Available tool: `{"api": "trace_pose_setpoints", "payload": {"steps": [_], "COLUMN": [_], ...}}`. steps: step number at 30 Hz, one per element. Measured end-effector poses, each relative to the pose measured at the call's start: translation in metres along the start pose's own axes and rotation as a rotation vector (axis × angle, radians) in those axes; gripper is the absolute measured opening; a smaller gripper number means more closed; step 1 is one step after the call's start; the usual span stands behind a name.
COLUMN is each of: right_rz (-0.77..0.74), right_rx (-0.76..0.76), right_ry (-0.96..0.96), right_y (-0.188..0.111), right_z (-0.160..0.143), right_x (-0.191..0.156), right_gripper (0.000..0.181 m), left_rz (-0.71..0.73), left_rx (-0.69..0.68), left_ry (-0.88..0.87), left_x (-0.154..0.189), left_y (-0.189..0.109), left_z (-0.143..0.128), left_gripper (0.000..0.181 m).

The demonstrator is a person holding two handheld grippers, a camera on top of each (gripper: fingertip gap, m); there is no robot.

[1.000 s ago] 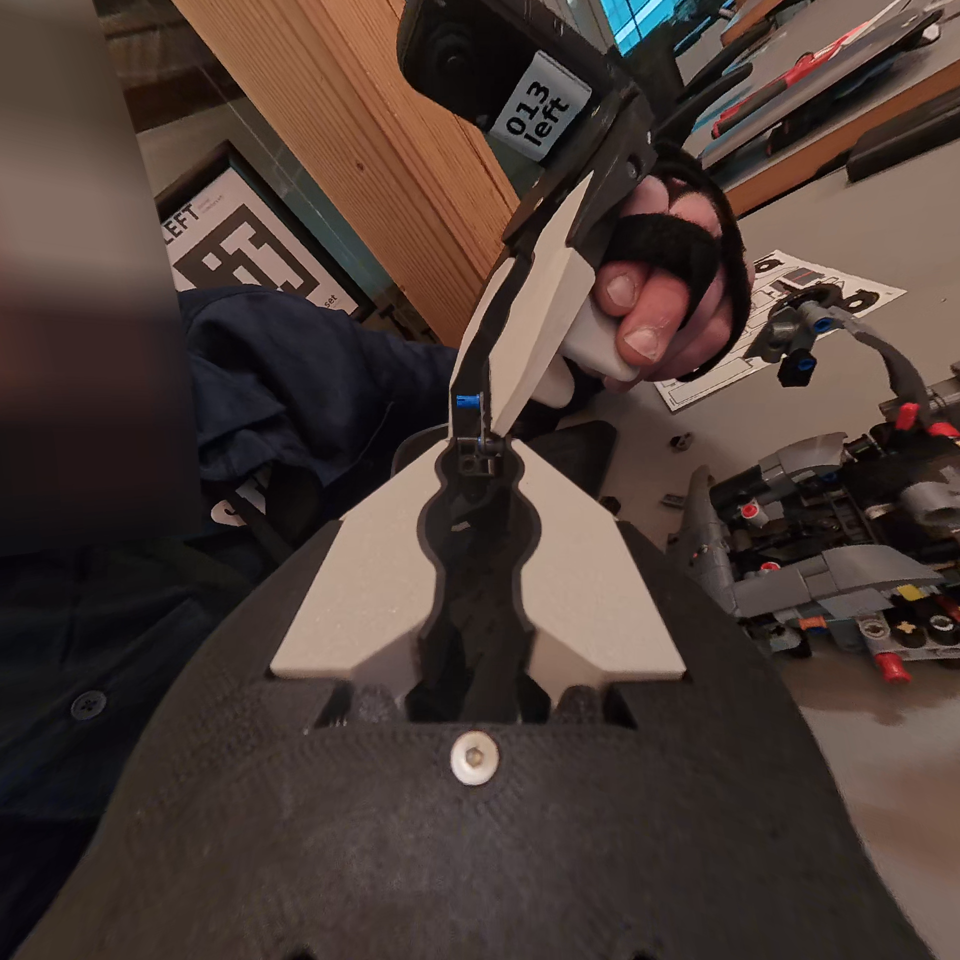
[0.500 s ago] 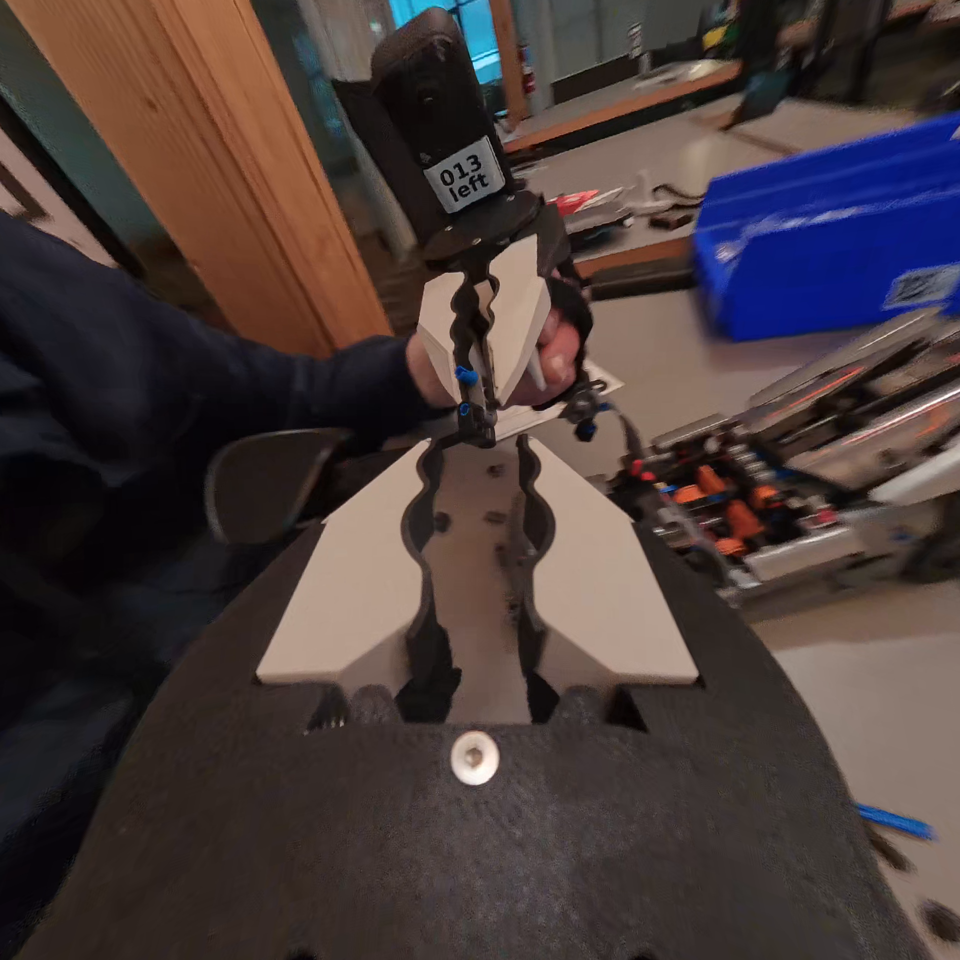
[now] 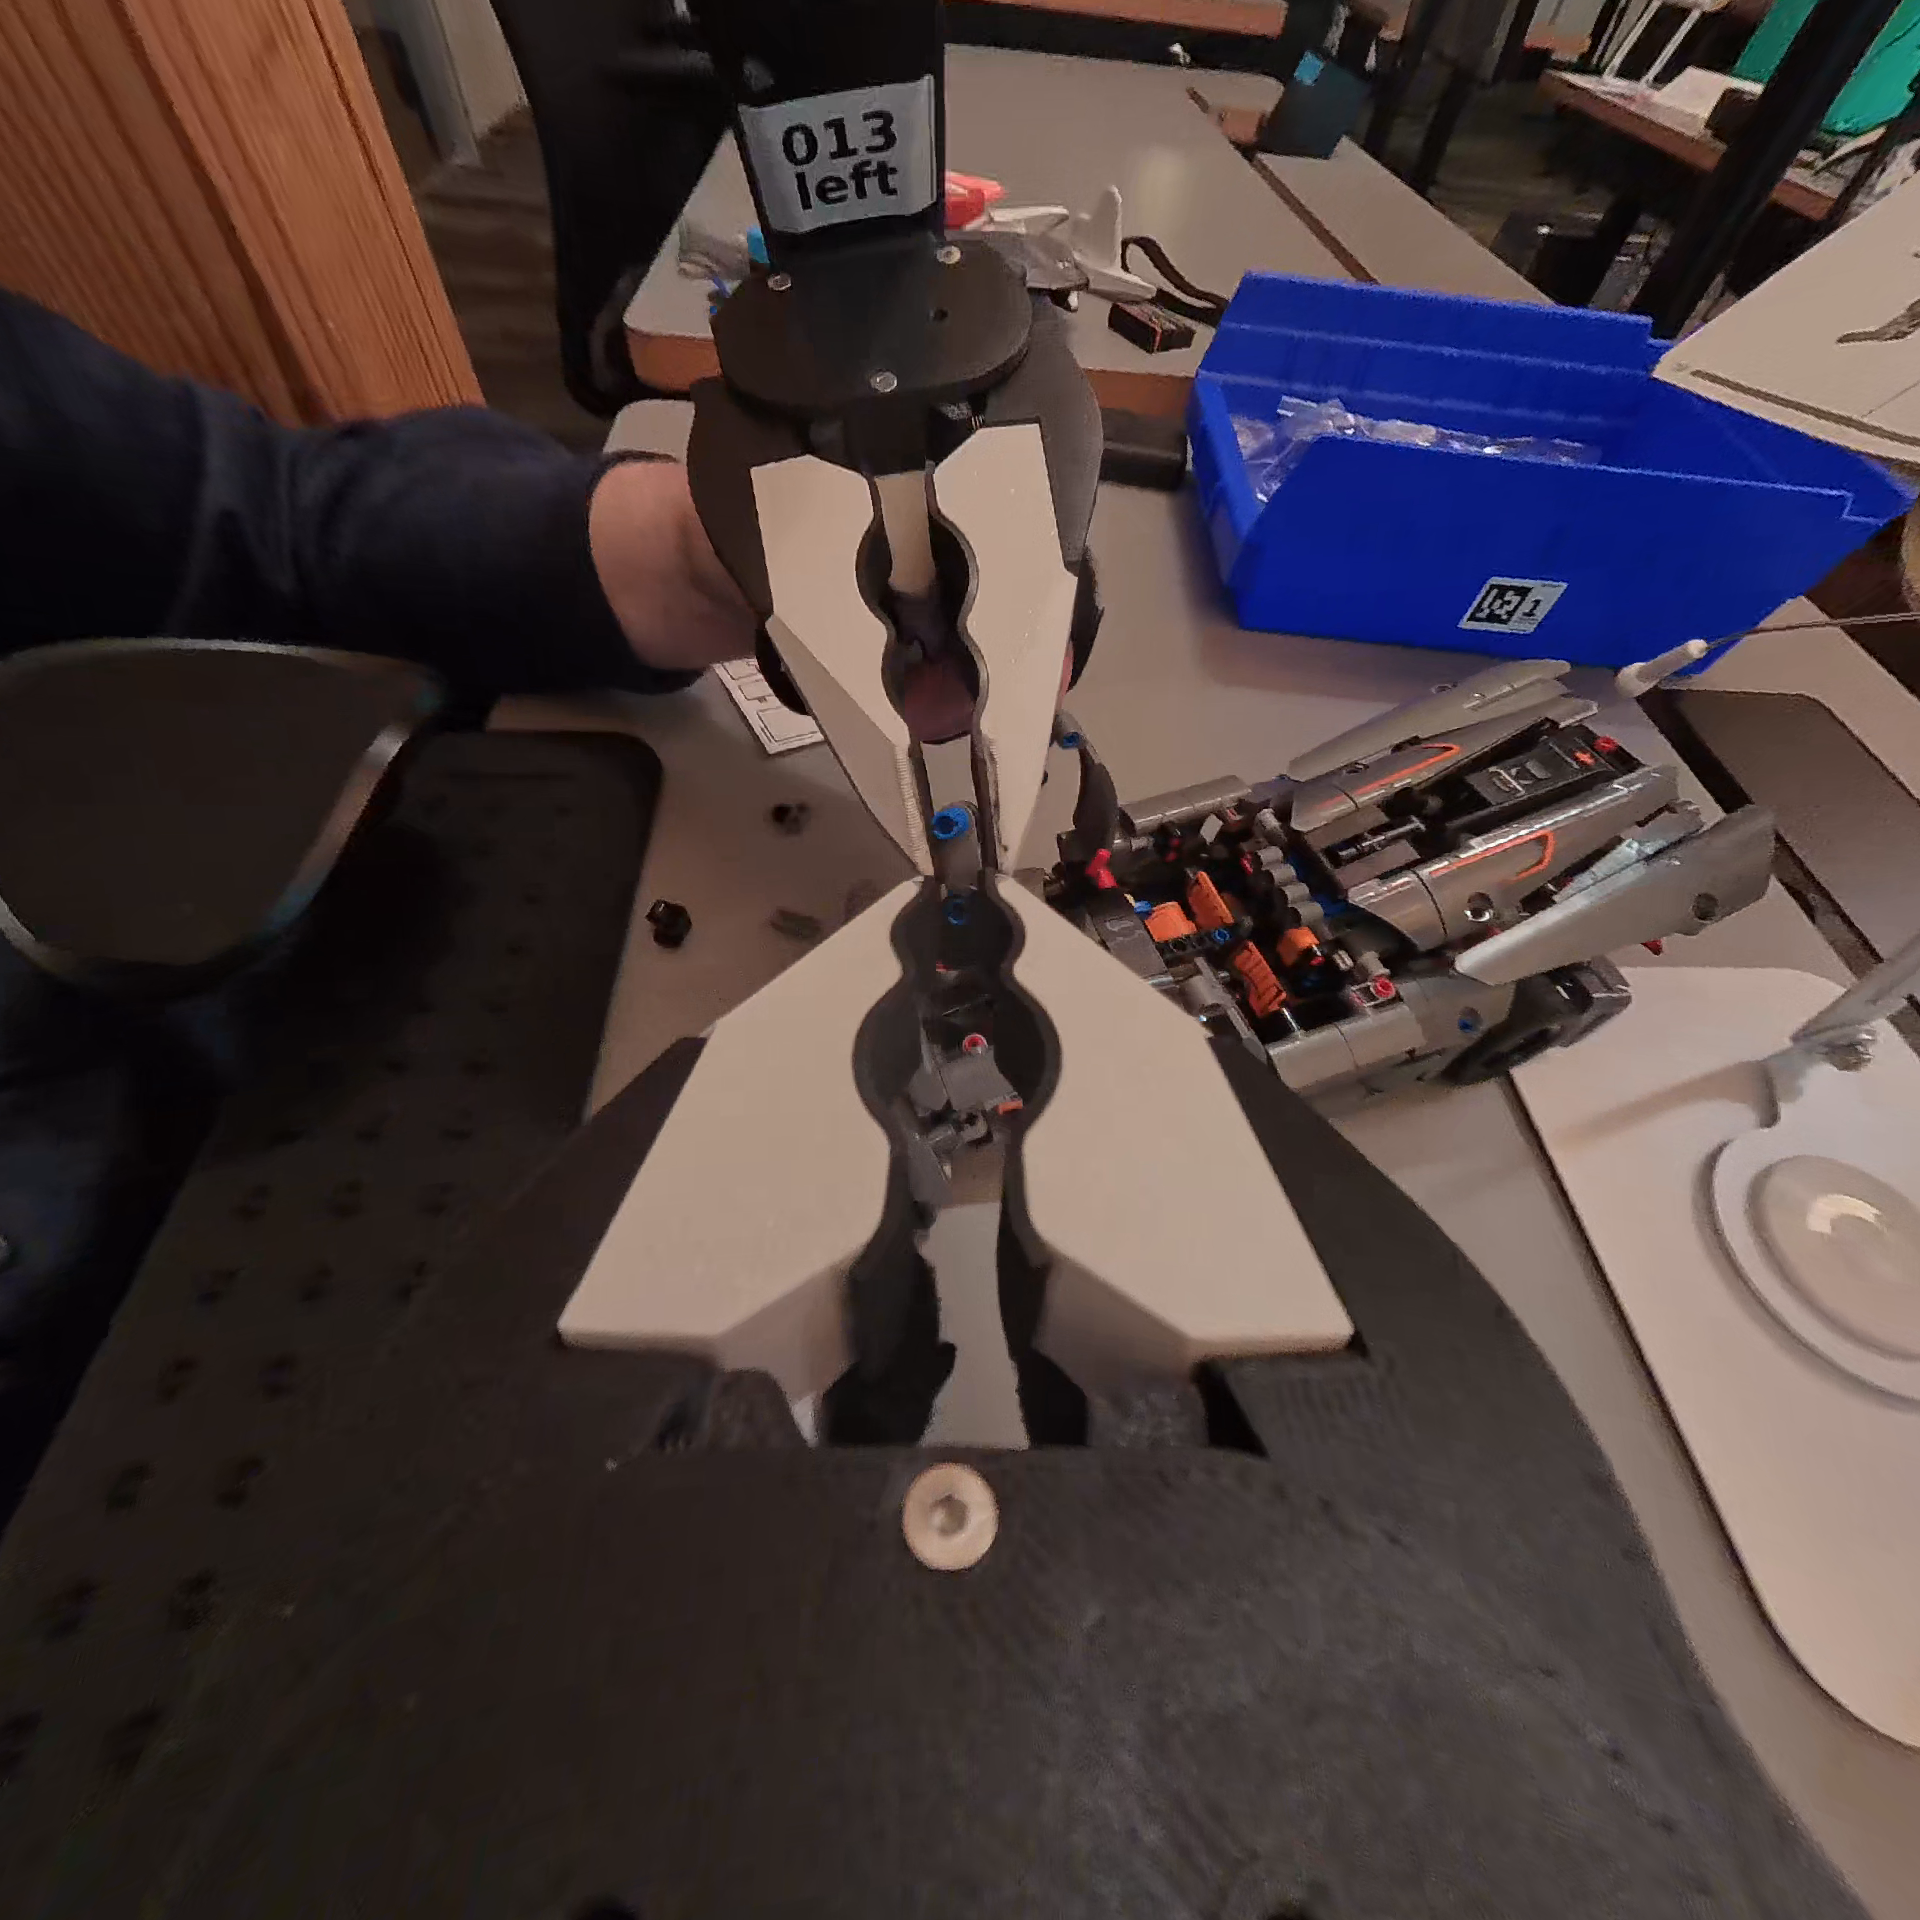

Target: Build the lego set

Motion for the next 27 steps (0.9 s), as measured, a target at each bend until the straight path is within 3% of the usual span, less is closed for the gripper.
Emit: {"api": "trace_pose_setpoints", "payload": {"steps": [4,7,13,18,24,27], "right_rz": [0.030,0.090,0.252,0.283,0.285,0.281], "right_rx": [-0.027,-0.114,-0.342,-0.455,-0.560,-0.574], "right_ry": [0.057,0.131,0.178,0.199,0.221,0.220], "right_y": [0.001,0.002,0.013,0.020,0.023,0.026], "right_z": [-0.005,-0.022,-0.063,-0.088,-0.110,-0.114], "right_x": [-0.003,-0.009,-0.043,-0.051,-0.055,-0.056], "right_gripper": [0.004,0.004,0.004,0.004,0.005,0.005], "left_rz": [-0.043,-0.056,-0.058,-0.162,-0.261,-0.274], "left_rx": [-0.006,-0.079,-0.217,-0.349,-0.600,-0.624], "left_ry": [-0.062,-0.062,-0.013,-0.031,-0.095,-0.131], "left_x": [0.004,0.006,0.009,0.047,0.091,0.100], "left_y": [0.001,-0.003,-0.036,-0.058,-0.072,-0.076], "left_z": [-0.003,-0.011,-0.023,-0.033,-0.087,-0.101], "left_gripper": [0.007,0.022,0.022,0.023,0.026,0.027]}}
Point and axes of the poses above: each gripper's, where its closed fingertips meet, y out along the fingers, z out of its top, x = y × z across the jaws, the point moved 1 cm from there along -y, back along the fingers, and after that the axes turned 9 degrees about x, right-handed, at the moved point
